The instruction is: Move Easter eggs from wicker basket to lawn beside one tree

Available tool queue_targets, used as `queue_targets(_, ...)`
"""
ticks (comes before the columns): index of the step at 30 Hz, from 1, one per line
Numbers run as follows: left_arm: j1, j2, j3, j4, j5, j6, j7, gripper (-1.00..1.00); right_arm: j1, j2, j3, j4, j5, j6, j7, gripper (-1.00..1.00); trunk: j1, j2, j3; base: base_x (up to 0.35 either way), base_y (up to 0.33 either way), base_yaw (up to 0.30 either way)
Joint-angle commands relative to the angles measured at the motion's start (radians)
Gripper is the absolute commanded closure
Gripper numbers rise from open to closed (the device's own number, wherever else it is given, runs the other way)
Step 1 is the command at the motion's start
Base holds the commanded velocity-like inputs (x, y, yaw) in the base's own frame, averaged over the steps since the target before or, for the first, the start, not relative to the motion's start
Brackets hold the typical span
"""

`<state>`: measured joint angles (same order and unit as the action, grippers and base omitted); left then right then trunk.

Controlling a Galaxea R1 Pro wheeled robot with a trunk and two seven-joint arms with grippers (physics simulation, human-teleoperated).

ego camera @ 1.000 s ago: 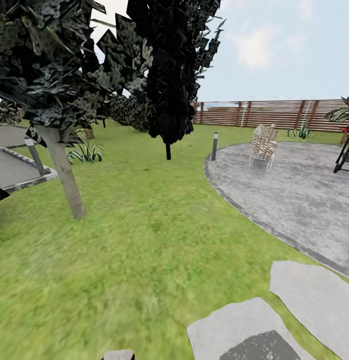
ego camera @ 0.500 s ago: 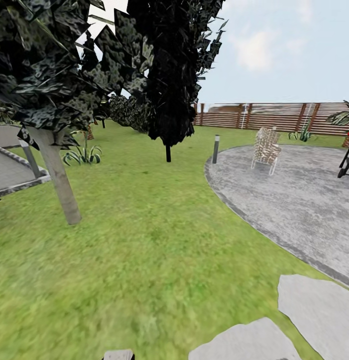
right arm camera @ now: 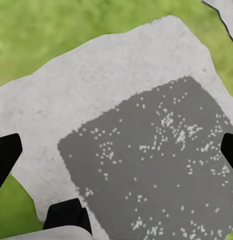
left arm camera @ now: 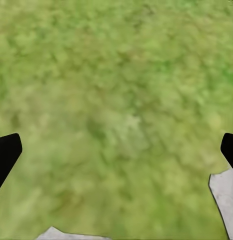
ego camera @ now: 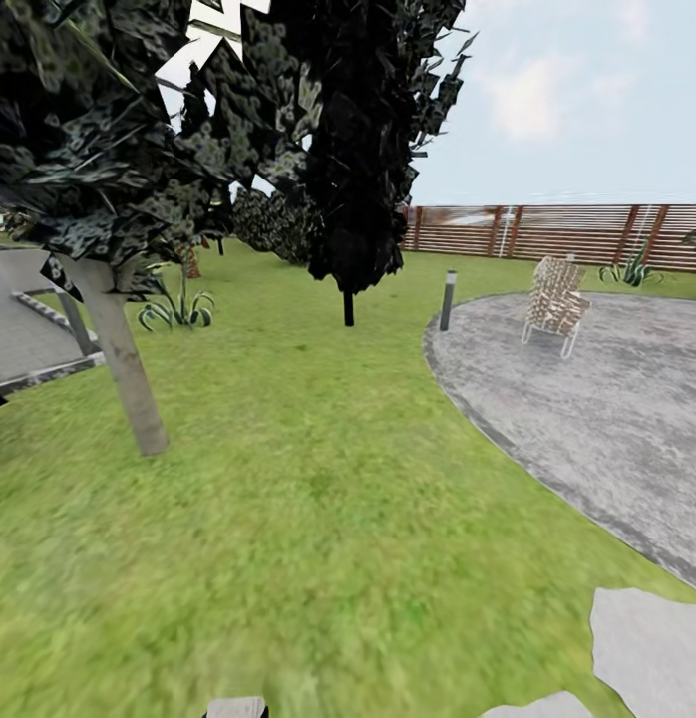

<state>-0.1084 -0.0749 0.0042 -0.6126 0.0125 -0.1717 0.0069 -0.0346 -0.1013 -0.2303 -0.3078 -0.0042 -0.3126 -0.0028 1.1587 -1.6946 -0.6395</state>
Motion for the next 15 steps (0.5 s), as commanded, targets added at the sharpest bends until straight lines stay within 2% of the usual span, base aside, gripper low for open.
queue_targets(1, 0.000, 0.000, 0.000, 0.001, 0.001, -0.003, 0.001, -1.00, -0.001, 0.000, -0.001, 0.001, 0.000, -0.003, 0.000, -1.00, 0.000, 0.000, -0.001, 0.327, 0.000, 0.001)
queue_targets(15, 0.000, 0.000, 0.000, 0.001, 0.001, -0.003, 0.001, -1.00, -0.001, 0.000, -0.001, -0.001, 0.000, -0.004, 0.000, -1.00, 0.000, 0.000, -0.001, 0.327, 0.000, 0.000)
